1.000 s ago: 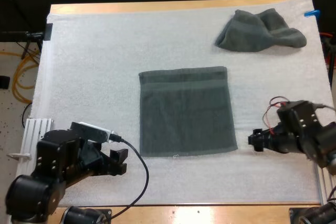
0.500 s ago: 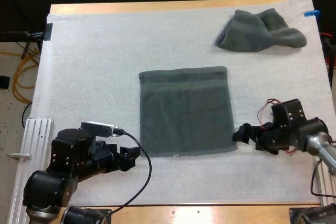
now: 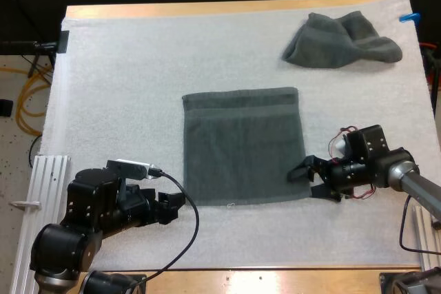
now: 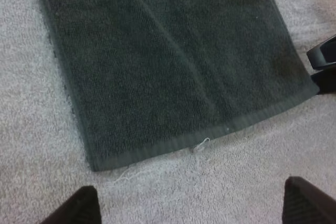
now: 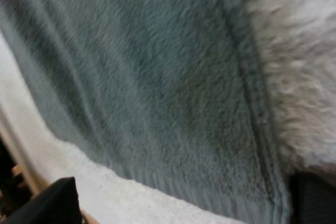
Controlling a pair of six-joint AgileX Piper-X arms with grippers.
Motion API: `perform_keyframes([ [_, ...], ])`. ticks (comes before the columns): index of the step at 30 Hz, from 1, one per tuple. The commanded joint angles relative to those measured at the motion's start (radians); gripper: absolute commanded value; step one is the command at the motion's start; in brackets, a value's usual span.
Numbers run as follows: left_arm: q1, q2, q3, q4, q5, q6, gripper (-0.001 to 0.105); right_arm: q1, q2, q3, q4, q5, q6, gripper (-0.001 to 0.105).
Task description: Pick towel from pile fold and stack
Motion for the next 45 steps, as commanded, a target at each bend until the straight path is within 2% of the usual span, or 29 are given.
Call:
perform_keyframes([
  [1,0.001,-0.004,0.001,-0.005,0.006,-0.008,0.068,0.002,0.023,0.007,0.016,-0.011,0.001,0.079],
  [5,0.001,-0.004,0.001,-0.005,0.006,-0.008,0.068,0.002,0.033,0.007,0.016,-0.004,0.001,0.074],
  [8,0.001,-0.004,0.001,-0.005,0.006,-0.006,0.068,0.002,0.033,0.007,0.016,0.011,0.001,0.056],
  [11,0.001,0.008,0.001,-0.012,0.006,0.013,0.068,0.002,0.033,0.007,0.017,0.046,0.001,0.032],
  [13,0.001,0.017,0.005,-0.043,0.006,0.043,0.068,0.002,0.033,0.007,0.017,0.062,0.000,0.010],
  [15,0.001,0.027,0.004,-0.078,0.006,0.035,0.068,0.002,0.033,0.007,0.017,0.068,-0.010,0.000],
  [20,0.001,0.081,0.010,-0.096,0.006,0.006,0.068,0.002,0.033,0.007,0.021,0.069,-0.046,0.000],
  [24,0.001,0.155,0.050,-0.156,0.013,-0.080,0.068,0.002,0.033,0.007,0.021,0.069,-0.046,0.000],
  [28,0.001,0.231,0.111,-0.257,0.025,-0.115,0.068,0.002,0.033,0.007,0.021,0.068,-0.047,0.000],
  [31,0.001,0.304,0.135,-0.322,0.022,-0.119,0.068,0.002,0.033,0.007,0.021,0.067,-0.048,0.000],
  [38,0.001,0.536,0.135,-0.367,0.027,-0.116,0.068,0.002,0.033,0.007,0.021,0.067,-0.048,0.000],
  [45,0.001,0.712,0.135,-0.473,0.092,-0.096,0.068,0.002,0.033,0.007,0.021,0.062,-0.050,0.000],
])
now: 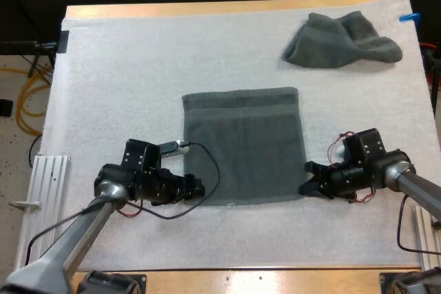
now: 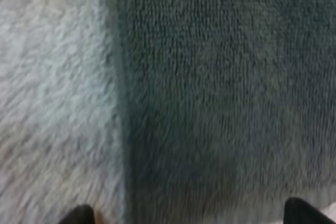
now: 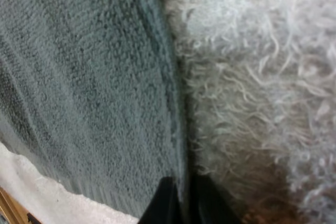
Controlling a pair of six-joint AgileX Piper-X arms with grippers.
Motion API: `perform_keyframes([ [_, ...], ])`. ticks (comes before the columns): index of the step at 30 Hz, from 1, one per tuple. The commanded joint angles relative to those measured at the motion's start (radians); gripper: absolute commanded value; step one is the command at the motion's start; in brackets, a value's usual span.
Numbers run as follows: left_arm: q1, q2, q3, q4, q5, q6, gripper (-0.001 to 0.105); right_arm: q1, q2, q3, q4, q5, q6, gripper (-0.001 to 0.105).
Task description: Pick towel from pile fold and stack
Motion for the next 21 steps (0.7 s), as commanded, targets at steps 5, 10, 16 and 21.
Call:
perform_keyframes([
  [5,0.001,0.061,-0.001,-0.053,0.097,0.003,0.068,0.002,0.002,-0.001,0.005,-0.007,-0.016,0.000],
  [10,0.001,0.128,-0.001,-0.069,0.228,0.003,0.068,0.002,0.002,-0.001,0.005,-0.007,-0.016,0.000],
  [16,0.001,0.157,-0.003,-0.073,0.236,0.010,0.054,0.002,0.002,-0.001,0.005,-0.007,-0.016,0.000],
  [21,0.001,0.157,-0.003,-0.072,0.221,0.010,0.014,0.002,0.001,-0.001,0.006,-0.007,-0.029,0.000],
])
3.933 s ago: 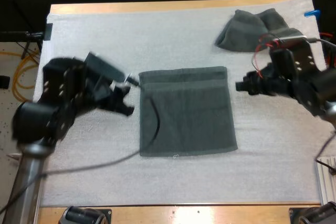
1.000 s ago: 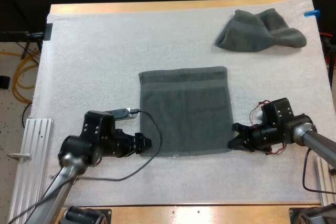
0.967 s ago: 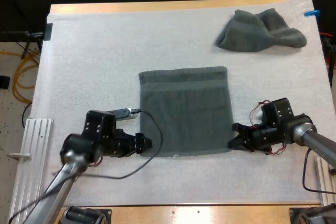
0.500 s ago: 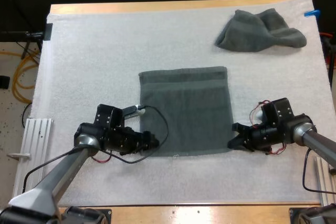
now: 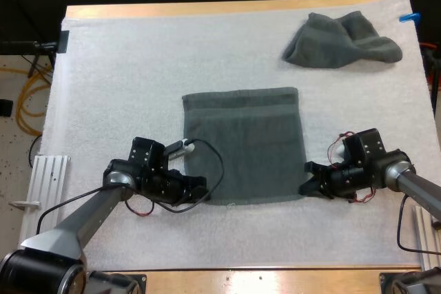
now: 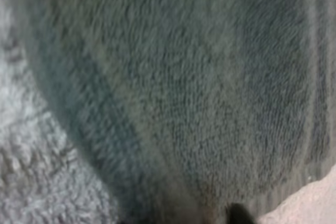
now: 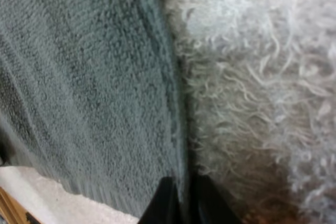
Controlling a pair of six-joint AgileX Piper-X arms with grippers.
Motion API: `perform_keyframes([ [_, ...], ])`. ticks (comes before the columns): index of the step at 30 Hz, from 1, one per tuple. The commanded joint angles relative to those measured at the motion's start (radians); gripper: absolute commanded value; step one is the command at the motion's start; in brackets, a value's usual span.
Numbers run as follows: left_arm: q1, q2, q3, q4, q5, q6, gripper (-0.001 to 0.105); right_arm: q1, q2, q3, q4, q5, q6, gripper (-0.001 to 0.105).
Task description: Pick towel from pile fold and stack
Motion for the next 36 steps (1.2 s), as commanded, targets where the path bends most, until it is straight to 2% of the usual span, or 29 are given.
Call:
perform_keyframes([
  [1,-0.006,0.001,0.002,0.013,-0.010,0.010,0.006,0.002,-0.003,-0.001,0.012,-0.007,-0.019,0.000],
  [2,-0.006,-0.006,0.002,0.021,-0.009,0.022,0.000,0.002,-0.012,-0.001,0.028,-0.003,-0.020,0.000],
  [7,-0.006,-0.130,0.002,0.175,-0.010,0.106,0.000,0.002,-0.141,-0.001,0.183,0.052,-0.065,0.000],
  [12,-0.006,-0.267,0.002,0.336,-0.008,0.154,0.000,0.002,-0.279,-0.001,0.285,0.051,-0.076,0.000],
  [13,-0.006,-0.328,0.002,0.422,0.014,0.180,0.000,0.004,-0.335,-0.001,0.331,0.048,-0.076,0.000],
  [16,-0.006,-0.405,0.002,0.504,0.020,0.215,0.000,0.004,-0.401,-0.001,0.376,0.041,-0.076,0.000],
  [20,-0.006,-0.424,0.002,0.401,0.045,0.156,0.000,0.004,-0.430,-0.004,0.320,0.035,-0.017,0.000],
  [22,-0.006,-0.392,0.002,0.262,0.072,0.067,0.000,0.004,-0.416,-0.004,0.196,0.033,0.089,0.000],
  [24,-0.006,-0.356,0.002,0.187,0.086,0.021,0.000,0.004,-0.398,-0.004,0.110,0.025,0.152,0.000],
  [25,-0.006,-0.308,0.002,0.106,0.096,-0.023,0.000,0.004,-0.365,-0.004,-0.010,0.010,0.233,0.000],
  [28,-0.006,-0.235,0.002,0.022,0.101,-0.042,0.000,0.000,-0.298,-0.010,-0.169,-0.001,0.315,0.000],
  [33,-0.006,-0.135,0.002,-0.148,0.101,-0.084,0.000,0.000,-0.155,-0.078,-0.259,-0.004,0.346,0.000],
  [36,-0.006,-0.090,0.002,-0.277,0.066,-0.125,0.000,0.000,-0.053,-0.159,-0.272,-0.003,0.346,0.000],
])
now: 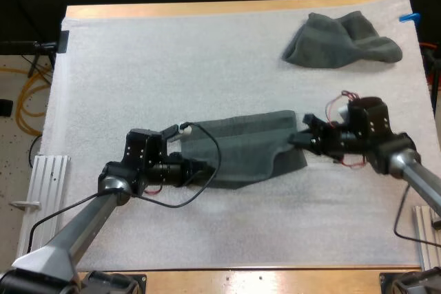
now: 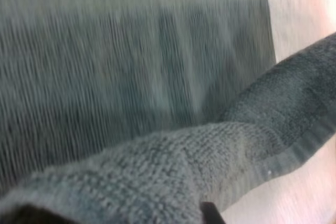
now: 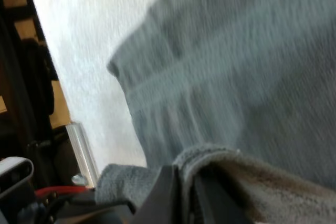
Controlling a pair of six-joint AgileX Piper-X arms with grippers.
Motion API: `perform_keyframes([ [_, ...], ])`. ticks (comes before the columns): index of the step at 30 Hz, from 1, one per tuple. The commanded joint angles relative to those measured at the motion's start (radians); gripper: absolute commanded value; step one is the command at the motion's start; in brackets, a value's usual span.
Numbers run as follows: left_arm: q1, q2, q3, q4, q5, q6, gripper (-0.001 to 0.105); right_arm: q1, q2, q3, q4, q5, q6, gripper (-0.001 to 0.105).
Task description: Pick towel from pile fold and stack
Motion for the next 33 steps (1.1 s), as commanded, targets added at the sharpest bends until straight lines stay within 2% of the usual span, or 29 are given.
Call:
perform_keyframes([
  [1,-0.006,0.007,0.000,-0.048,-0.022,-0.017,0.000,-0.001,0.016,-0.025,-0.013,-0.009,-0.002,0.000],
  [5,0.017,0.041,0.000,-0.110,-0.079,-0.020,0.000,-0.001,0.087,-0.076,-0.013,0.009,-0.002,0.000],
  [13,0.132,0.076,0.000,-0.183,-0.098,-0.019,0.000,-0.001,0.149,-0.080,-0.013,0.081,-0.003,0.000],
  [20,0.213,0.076,0.000,-0.238,-0.076,-0.015,0.000,-0.001,0.154,-0.080,-0.033,0.176,-0.004,0.000],
  [33,0.221,0.145,0.000,-0.252,0.002,0.026,0.000,-0.001,0.154,-0.080,-0.035,0.222,-0.004,0.000],
])
